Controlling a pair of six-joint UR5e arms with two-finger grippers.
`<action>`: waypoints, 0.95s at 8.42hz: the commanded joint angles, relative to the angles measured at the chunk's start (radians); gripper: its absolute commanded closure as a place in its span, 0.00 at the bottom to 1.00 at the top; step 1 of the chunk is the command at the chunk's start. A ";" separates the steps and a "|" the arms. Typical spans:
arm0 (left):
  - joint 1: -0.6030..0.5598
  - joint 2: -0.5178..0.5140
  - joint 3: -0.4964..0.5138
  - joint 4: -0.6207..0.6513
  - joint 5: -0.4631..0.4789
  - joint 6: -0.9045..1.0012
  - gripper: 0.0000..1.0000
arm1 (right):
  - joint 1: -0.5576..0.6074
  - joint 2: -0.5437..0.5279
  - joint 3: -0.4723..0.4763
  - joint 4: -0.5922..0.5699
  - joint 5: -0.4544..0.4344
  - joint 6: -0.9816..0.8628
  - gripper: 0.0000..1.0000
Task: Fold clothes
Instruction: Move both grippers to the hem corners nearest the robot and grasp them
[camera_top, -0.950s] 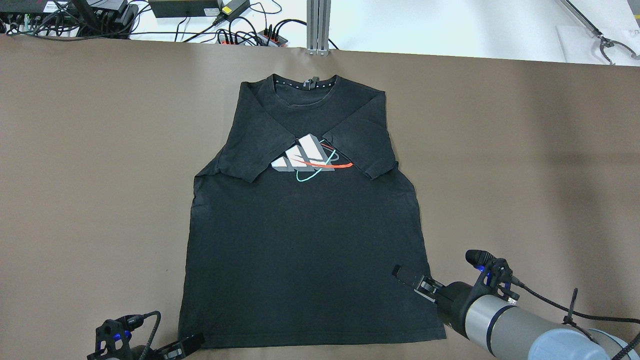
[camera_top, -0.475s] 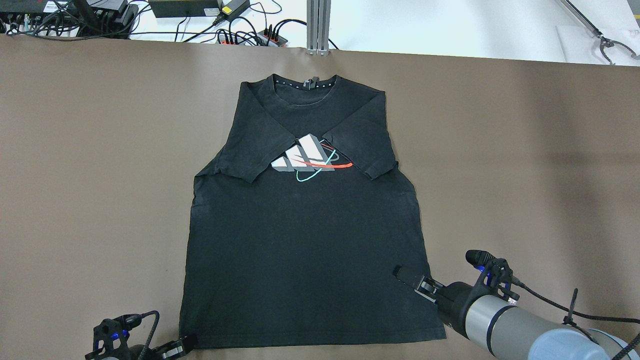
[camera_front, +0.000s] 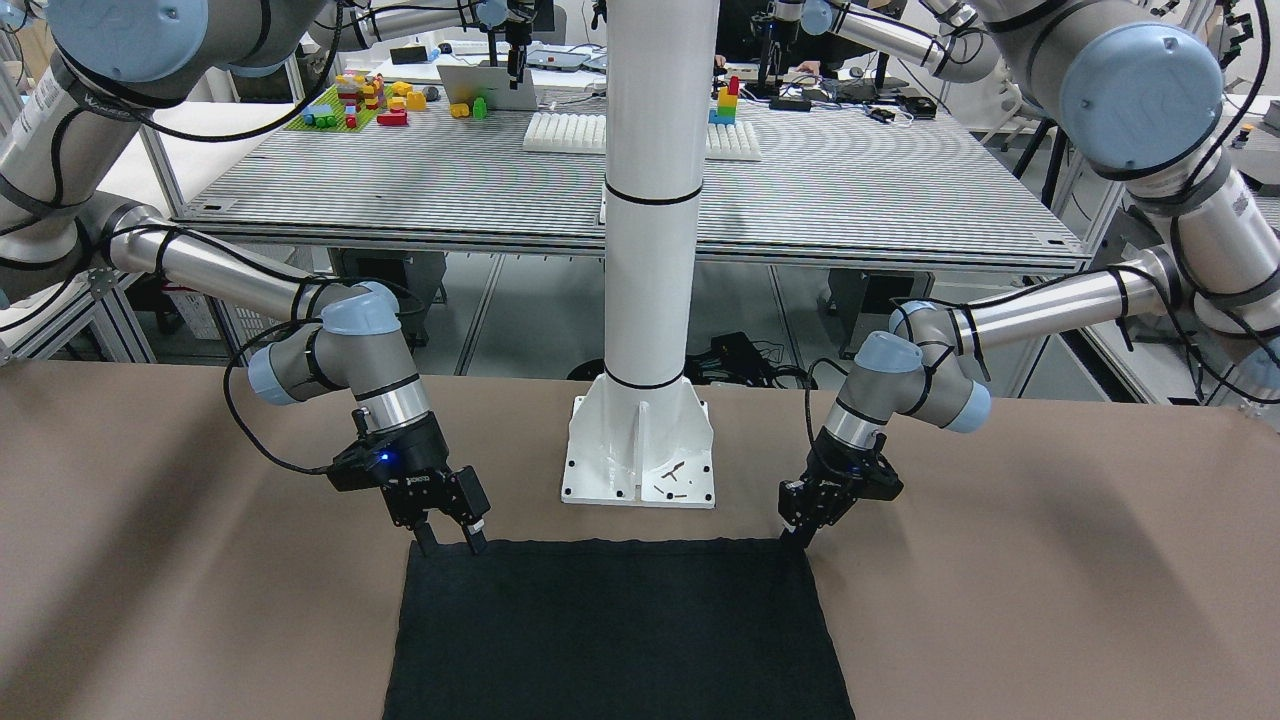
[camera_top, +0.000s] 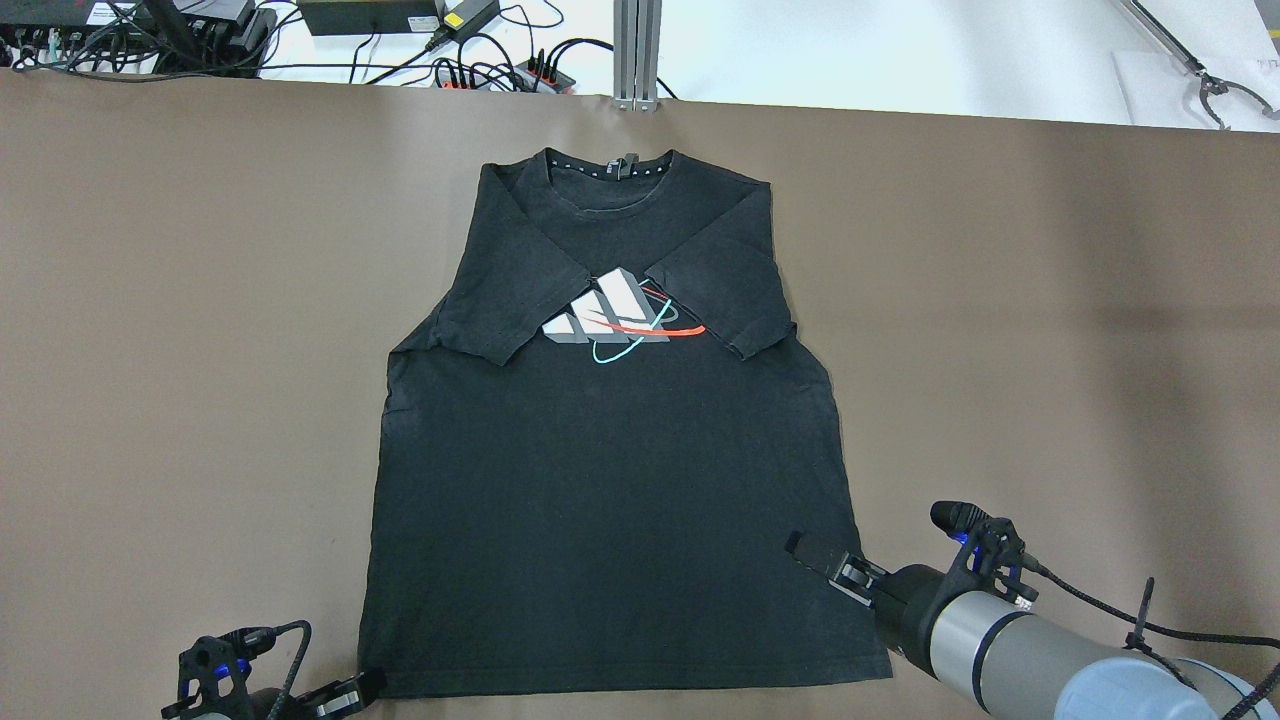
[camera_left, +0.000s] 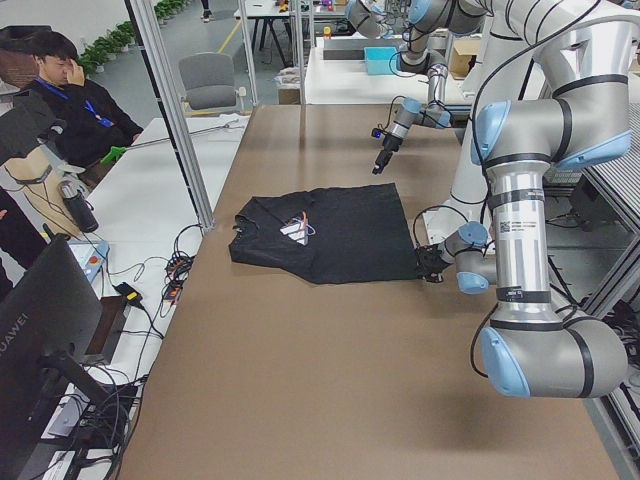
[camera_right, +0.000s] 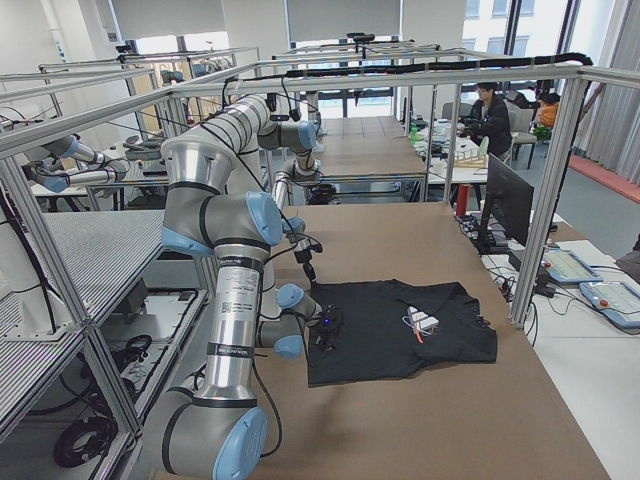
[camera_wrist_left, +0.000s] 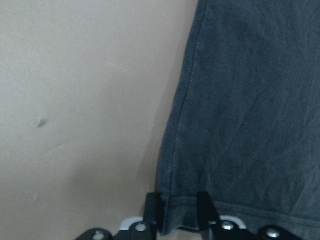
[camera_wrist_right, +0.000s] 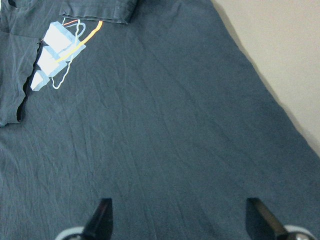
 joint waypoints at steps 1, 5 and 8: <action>0.001 0.002 -0.001 0.000 0.000 0.001 0.83 | 0.000 0.000 -0.001 0.001 0.000 0.000 0.06; 0.003 0.000 -0.001 0.000 -0.003 0.009 1.00 | -0.002 -0.055 0.001 -0.012 0.011 -0.003 0.07; 0.005 -0.006 0.001 0.000 -0.003 0.009 1.00 | -0.101 -0.156 -0.033 0.004 -0.062 0.003 0.07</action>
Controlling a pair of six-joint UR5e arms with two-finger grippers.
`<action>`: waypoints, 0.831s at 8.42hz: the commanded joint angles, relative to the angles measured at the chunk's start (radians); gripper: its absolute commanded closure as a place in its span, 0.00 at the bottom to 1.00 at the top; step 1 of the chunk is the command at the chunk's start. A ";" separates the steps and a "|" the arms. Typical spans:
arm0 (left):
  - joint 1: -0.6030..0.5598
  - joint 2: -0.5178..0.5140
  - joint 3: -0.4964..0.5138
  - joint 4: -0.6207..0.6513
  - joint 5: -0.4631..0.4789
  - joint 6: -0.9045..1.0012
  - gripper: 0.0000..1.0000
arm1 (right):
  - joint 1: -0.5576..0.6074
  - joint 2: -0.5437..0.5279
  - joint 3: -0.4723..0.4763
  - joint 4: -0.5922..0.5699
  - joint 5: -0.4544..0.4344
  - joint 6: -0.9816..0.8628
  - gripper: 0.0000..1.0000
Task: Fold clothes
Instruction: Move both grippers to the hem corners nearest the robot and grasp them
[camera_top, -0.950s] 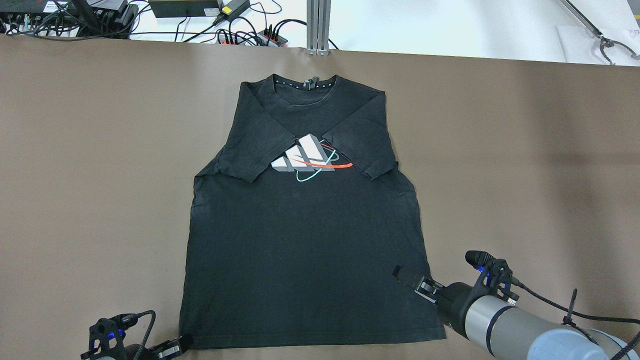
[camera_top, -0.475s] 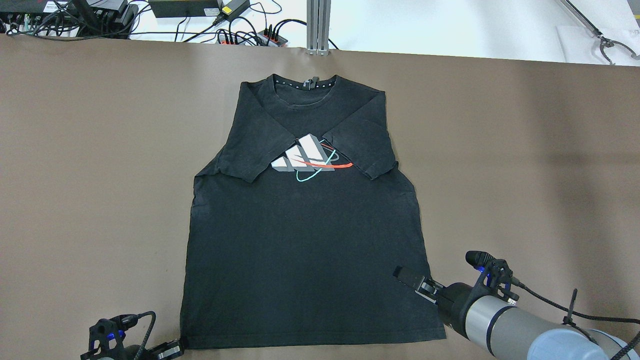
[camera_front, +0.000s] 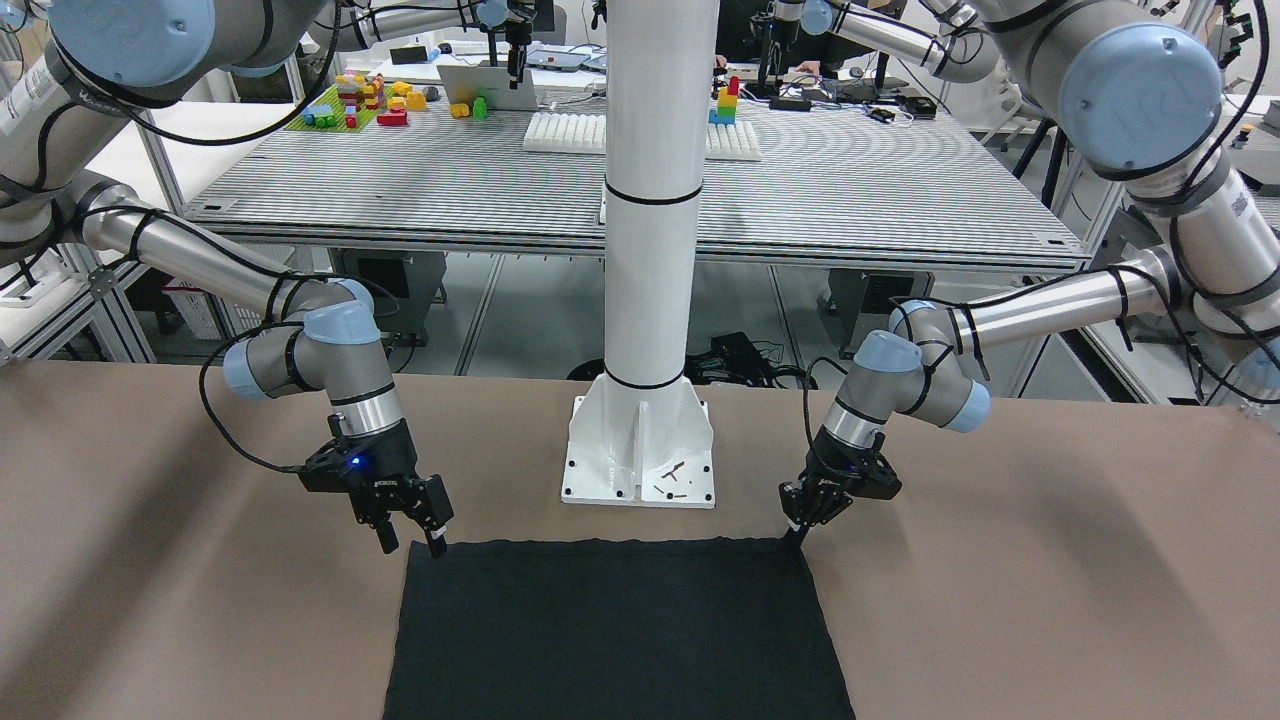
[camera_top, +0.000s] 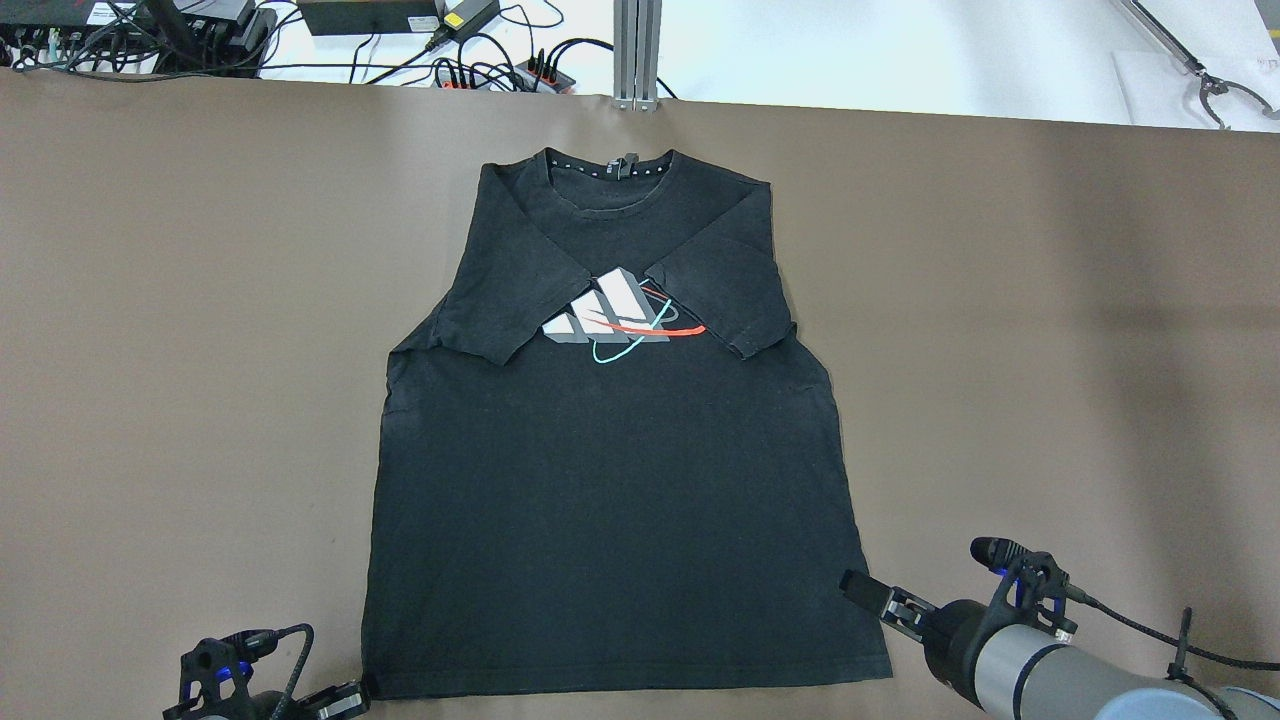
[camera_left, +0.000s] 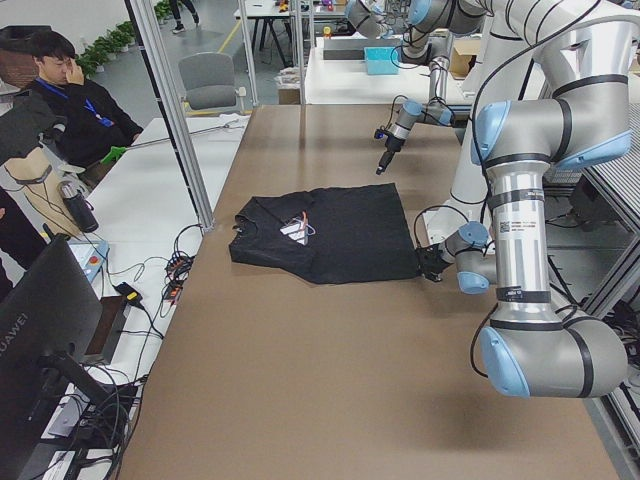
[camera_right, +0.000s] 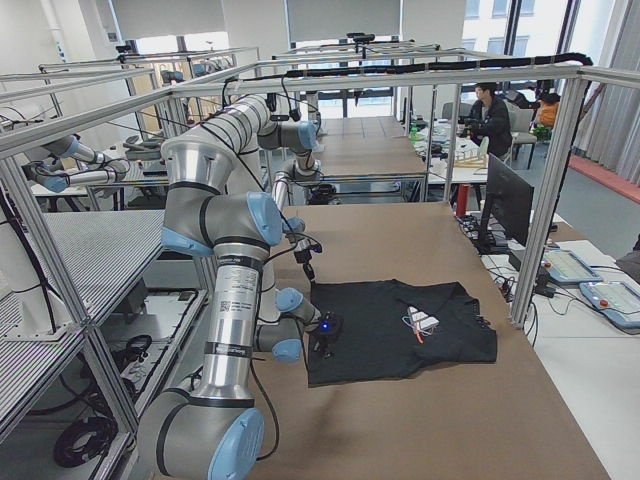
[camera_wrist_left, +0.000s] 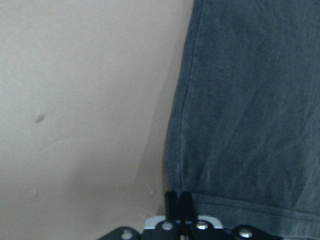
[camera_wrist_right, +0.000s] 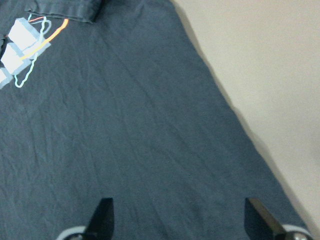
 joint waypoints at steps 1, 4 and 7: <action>0.002 -0.006 0.003 0.000 0.000 0.000 1.00 | -0.094 -0.040 -0.051 0.043 -0.097 0.004 0.07; 0.002 -0.006 0.003 0.000 -0.002 0.000 1.00 | -0.150 -0.040 -0.141 0.164 -0.169 0.004 0.11; 0.002 -0.009 0.003 0.000 -0.002 0.000 1.00 | -0.151 -0.040 -0.142 0.164 -0.169 0.003 0.32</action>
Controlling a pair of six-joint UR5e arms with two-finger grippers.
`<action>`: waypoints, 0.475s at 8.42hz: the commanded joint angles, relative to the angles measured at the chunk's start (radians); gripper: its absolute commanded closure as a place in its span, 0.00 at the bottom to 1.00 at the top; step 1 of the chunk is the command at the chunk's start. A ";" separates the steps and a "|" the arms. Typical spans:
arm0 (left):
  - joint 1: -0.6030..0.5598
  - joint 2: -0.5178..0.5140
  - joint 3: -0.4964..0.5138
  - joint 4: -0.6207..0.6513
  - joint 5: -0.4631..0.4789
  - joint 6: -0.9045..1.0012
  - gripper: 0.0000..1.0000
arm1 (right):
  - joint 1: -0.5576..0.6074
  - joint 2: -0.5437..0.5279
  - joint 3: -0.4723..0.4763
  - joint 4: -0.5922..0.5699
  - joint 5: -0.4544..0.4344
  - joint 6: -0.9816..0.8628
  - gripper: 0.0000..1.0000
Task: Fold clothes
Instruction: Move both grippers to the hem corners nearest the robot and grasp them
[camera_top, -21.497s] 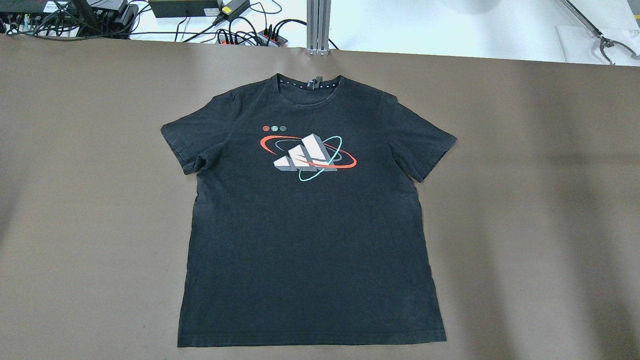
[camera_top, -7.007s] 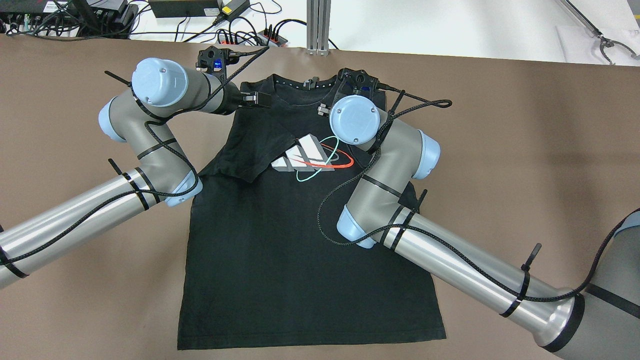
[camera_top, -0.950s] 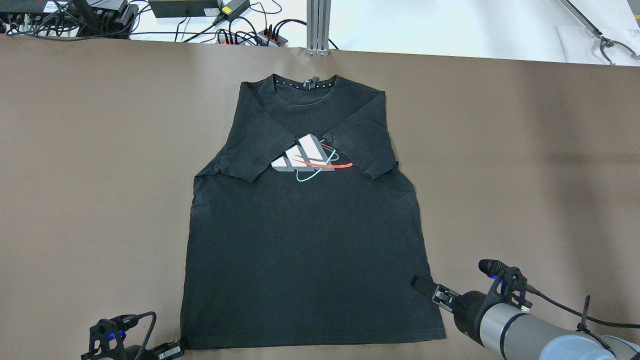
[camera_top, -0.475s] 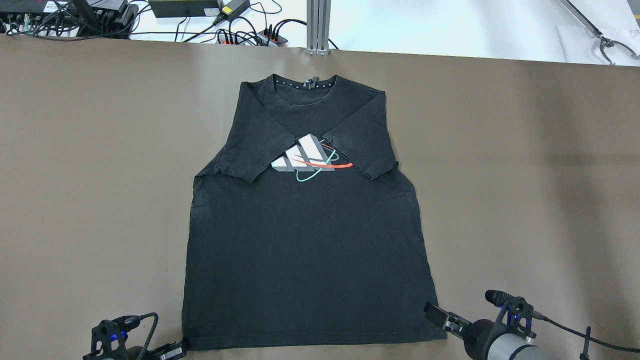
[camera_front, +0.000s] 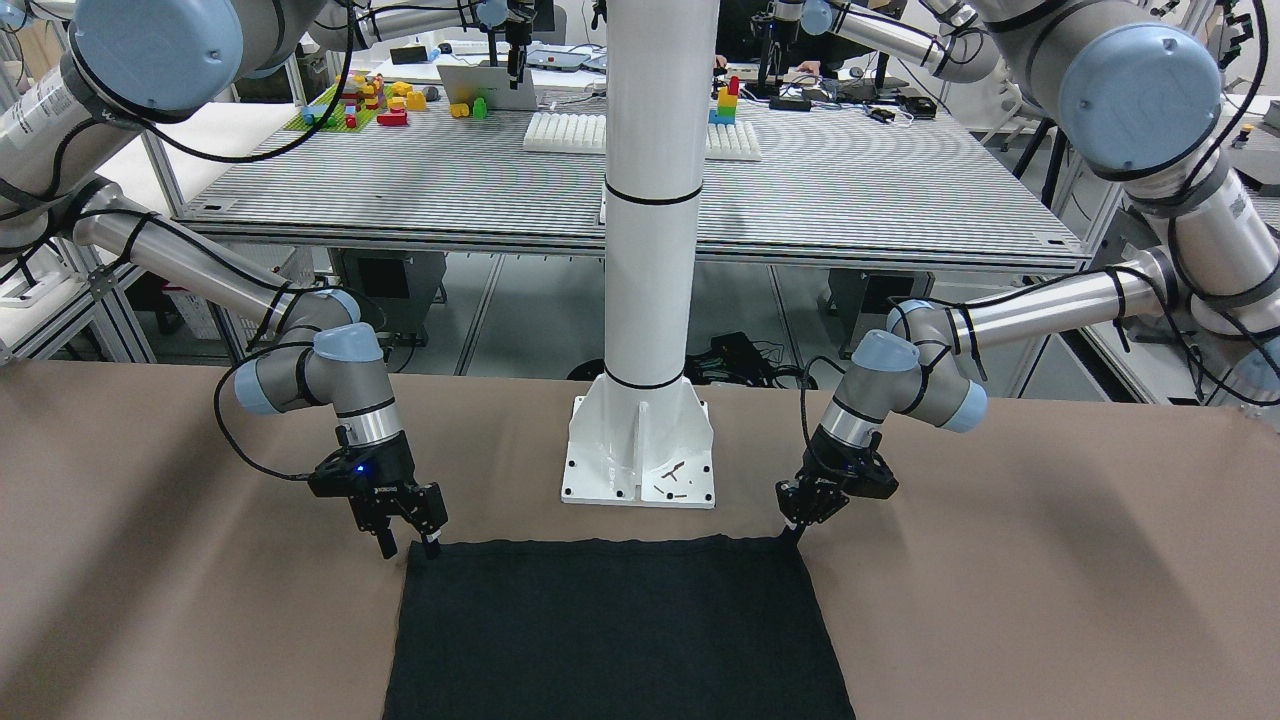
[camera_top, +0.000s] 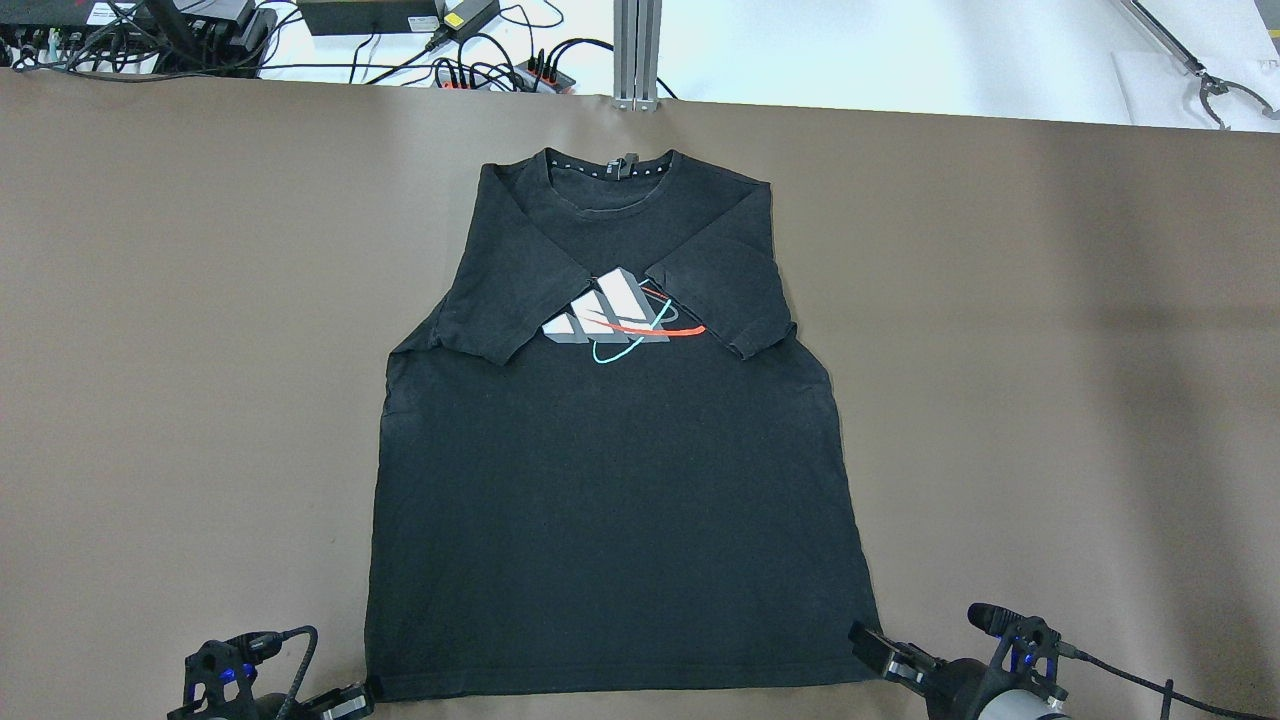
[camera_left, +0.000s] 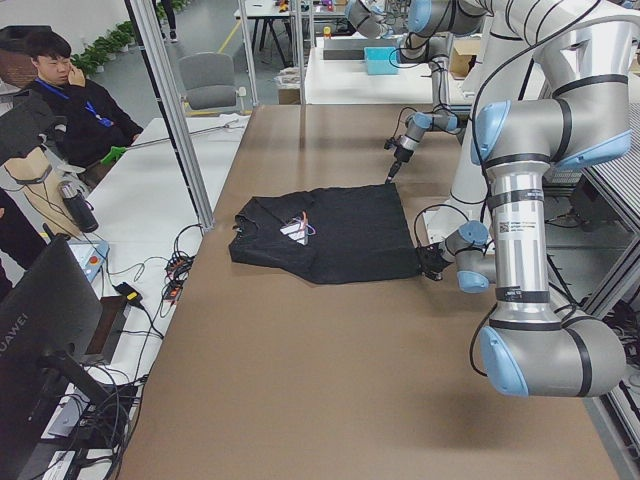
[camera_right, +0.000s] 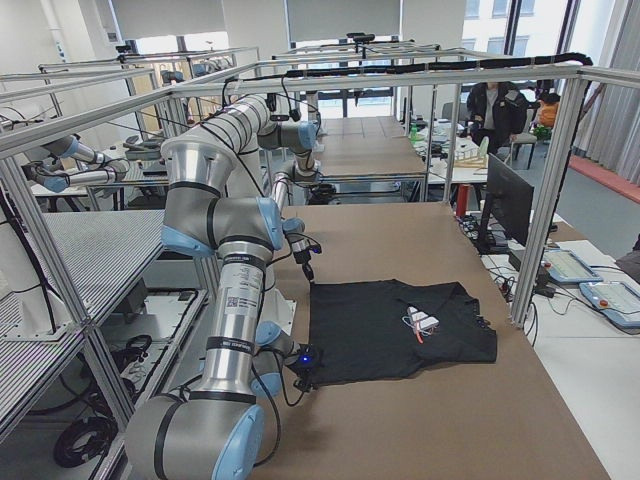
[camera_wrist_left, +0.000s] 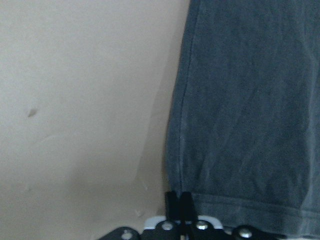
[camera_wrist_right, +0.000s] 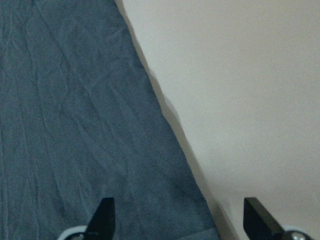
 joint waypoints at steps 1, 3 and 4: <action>0.000 -0.001 0.001 0.000 0.000 0.000 1.00 | -0.013 -0.003 -0.003 0.003 -0.004 -0.002 0.38; -0.001 -0.003 0.001 0.000 0.000 0.000 1.00 | -0.025 -0.009 -0.003 0.003 -0.004 -0.002 0.38; 0.000 -0.003 -0.001 0.000 0.000 0.000 1.00 | -0.027 -0.011 -0.003 0.003 -0.004 -0.002 0.37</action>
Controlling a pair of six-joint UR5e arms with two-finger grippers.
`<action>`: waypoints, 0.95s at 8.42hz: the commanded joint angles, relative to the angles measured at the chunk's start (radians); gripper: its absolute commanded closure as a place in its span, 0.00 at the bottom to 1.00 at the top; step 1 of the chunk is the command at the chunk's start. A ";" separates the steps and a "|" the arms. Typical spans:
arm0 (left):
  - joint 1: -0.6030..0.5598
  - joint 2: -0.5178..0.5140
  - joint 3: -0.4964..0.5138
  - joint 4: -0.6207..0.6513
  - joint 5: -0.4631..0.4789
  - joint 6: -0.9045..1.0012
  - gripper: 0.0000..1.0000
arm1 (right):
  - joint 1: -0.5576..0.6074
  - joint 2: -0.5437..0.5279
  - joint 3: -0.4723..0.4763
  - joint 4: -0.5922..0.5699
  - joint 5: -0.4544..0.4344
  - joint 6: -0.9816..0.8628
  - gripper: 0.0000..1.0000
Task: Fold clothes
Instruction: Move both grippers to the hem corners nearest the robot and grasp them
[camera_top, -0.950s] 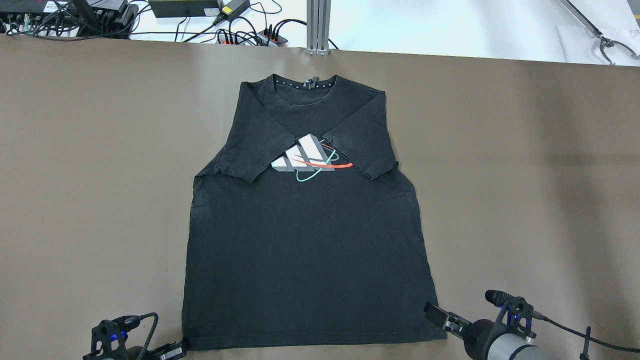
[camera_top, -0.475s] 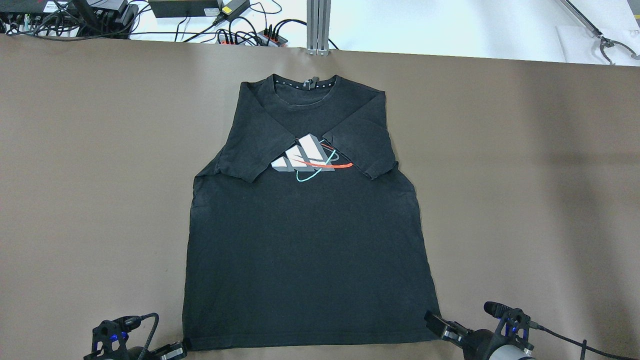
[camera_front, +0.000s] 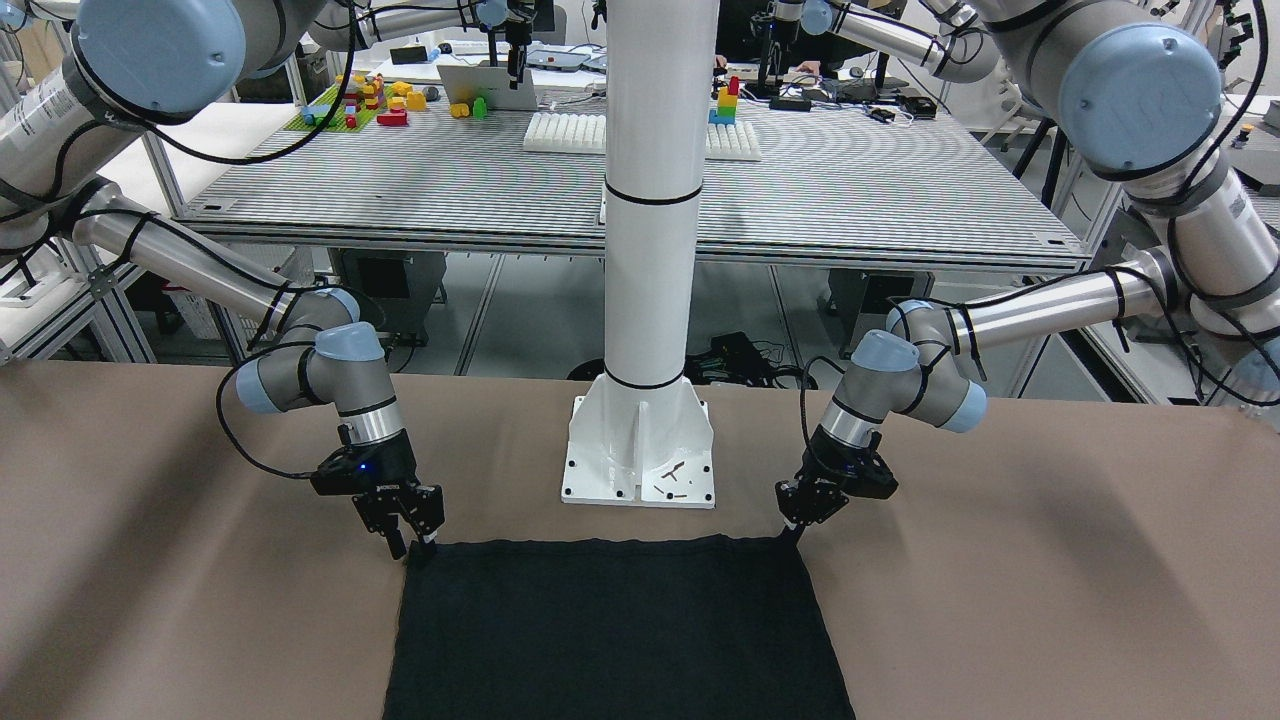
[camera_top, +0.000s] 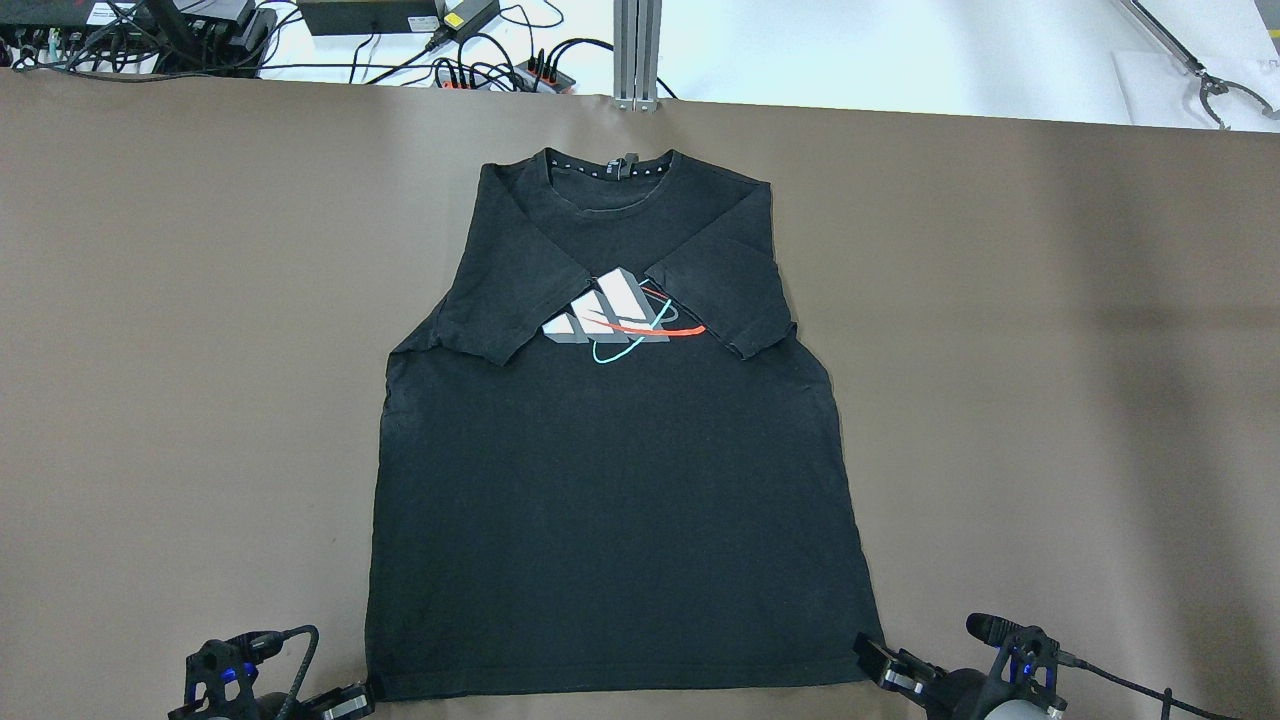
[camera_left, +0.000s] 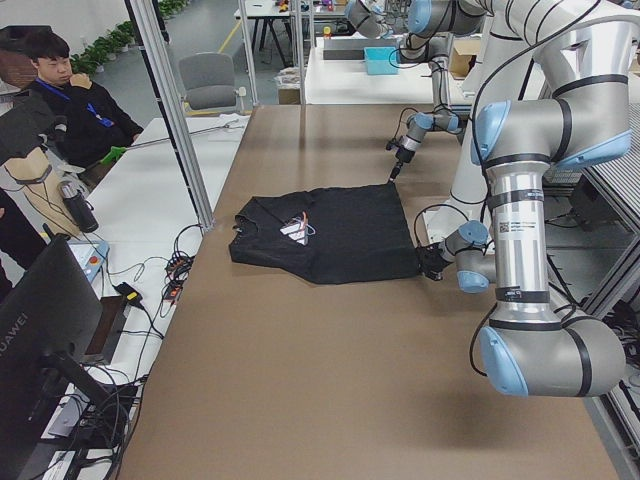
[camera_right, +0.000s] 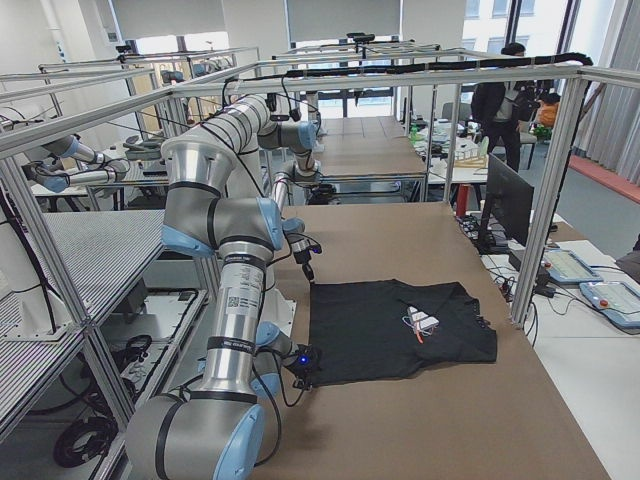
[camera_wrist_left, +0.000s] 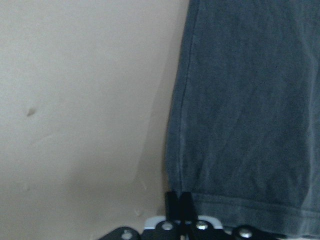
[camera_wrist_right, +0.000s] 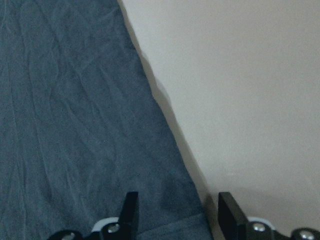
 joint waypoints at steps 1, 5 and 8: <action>0.001 -0.002 -0.001 0.000 0.000 0.000 1.00 | -0.014 -0.005 0.000 0.000 -0.002 0.000 0.37; 0.001 -0.004 -0.001 -0.001 0.000 0.000 1.00 | -0.040 -0.008 0.003 0.000 -0.026 0.000 0.59; 0.001 -0.004 -0.003 -0.002 0.000 0.000 1.00 | -0.040 -0.008 0.001 0.000 -0.028 0.000 0.60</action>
